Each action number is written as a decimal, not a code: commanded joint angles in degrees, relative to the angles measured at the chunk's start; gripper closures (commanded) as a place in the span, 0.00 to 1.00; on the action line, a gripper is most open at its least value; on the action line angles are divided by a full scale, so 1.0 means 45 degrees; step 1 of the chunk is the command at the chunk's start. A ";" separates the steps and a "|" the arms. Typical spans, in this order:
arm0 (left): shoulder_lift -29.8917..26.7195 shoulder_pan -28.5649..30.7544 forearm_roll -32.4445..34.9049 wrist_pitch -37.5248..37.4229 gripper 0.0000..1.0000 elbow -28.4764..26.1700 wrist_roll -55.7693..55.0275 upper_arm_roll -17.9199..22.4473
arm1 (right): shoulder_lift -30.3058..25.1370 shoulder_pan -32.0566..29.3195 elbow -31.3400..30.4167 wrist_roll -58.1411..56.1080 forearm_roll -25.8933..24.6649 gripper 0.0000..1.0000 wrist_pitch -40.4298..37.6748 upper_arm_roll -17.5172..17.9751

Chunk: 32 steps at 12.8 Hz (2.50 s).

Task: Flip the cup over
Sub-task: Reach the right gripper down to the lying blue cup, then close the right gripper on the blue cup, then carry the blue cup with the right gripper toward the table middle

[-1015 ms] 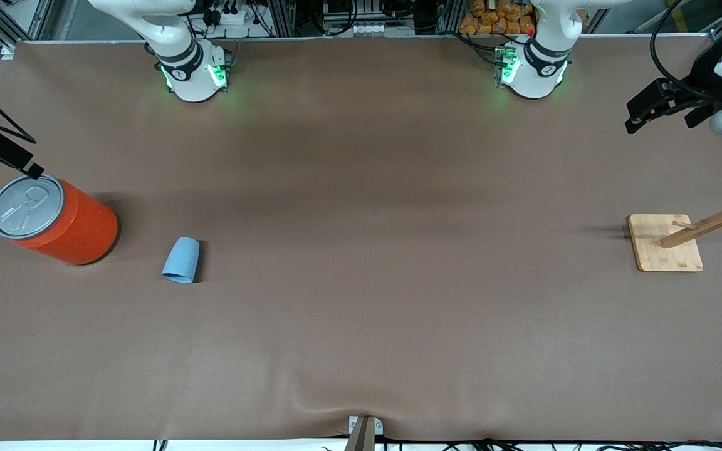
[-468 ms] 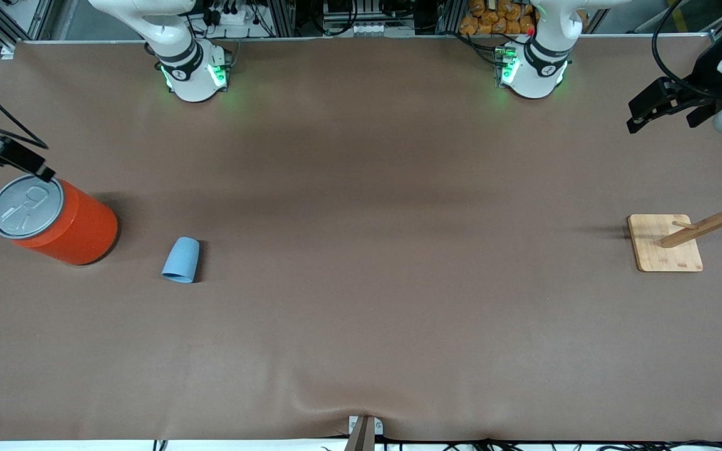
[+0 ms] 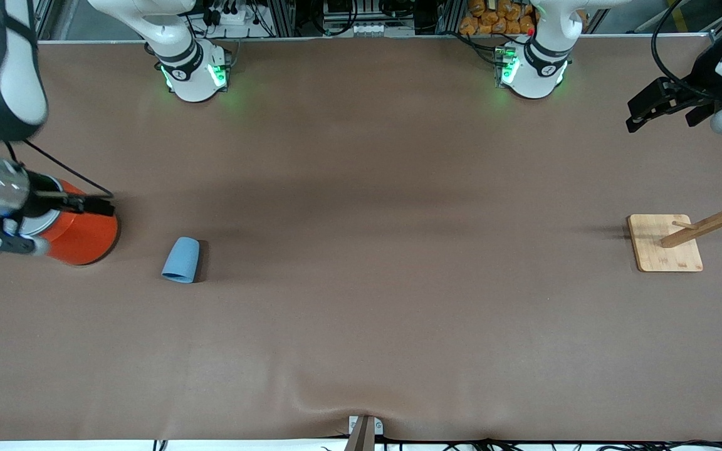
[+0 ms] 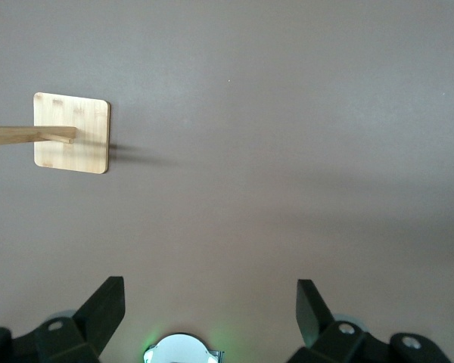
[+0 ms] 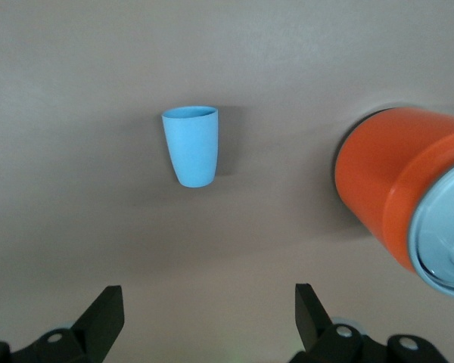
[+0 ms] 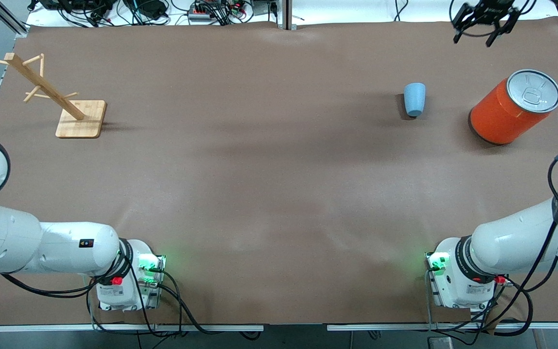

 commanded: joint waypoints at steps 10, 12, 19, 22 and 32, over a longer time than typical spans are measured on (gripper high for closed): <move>0.0018 0.0002 0.0230 -0.0465 0.00 0.0198 -0.0069 -0.0127 | 0.2542 0.0331 -0.3906 -0.0155 0.0779 0.00 0.7994 0.0036; 0.0018 0.0002 0.0230 -0.0465 0.00 0.0198 -0.0049 -0.0128 | 0.2954 0.0624 -0.3906 -0.0155 0.0916 0.00 0.8603 0.0036; 0.0018 0.0002 0.0230 -0.0465 0.00 0.0217 -0.0069 -0.0128 | 0.3444 0.0977 -0.4552 -0.0837 0.0897 0.90 1.0208 0.0269; 0.0018 0.0022 0.0230 -0.0465 0.00 0.0217 -0.0049 -0.0128 | 0.3424 0.0938 -0.2625 -0.0839 0.0878 0.92 0.7366 0.0679; 0.0037 0.0022 0.0230 -0.0348 0.00 0.0257 -0.0049 -0.0108 | 0.5377 0.3746 0.2011 -0.4606 -0.2321 0.86 0.6359 0.2848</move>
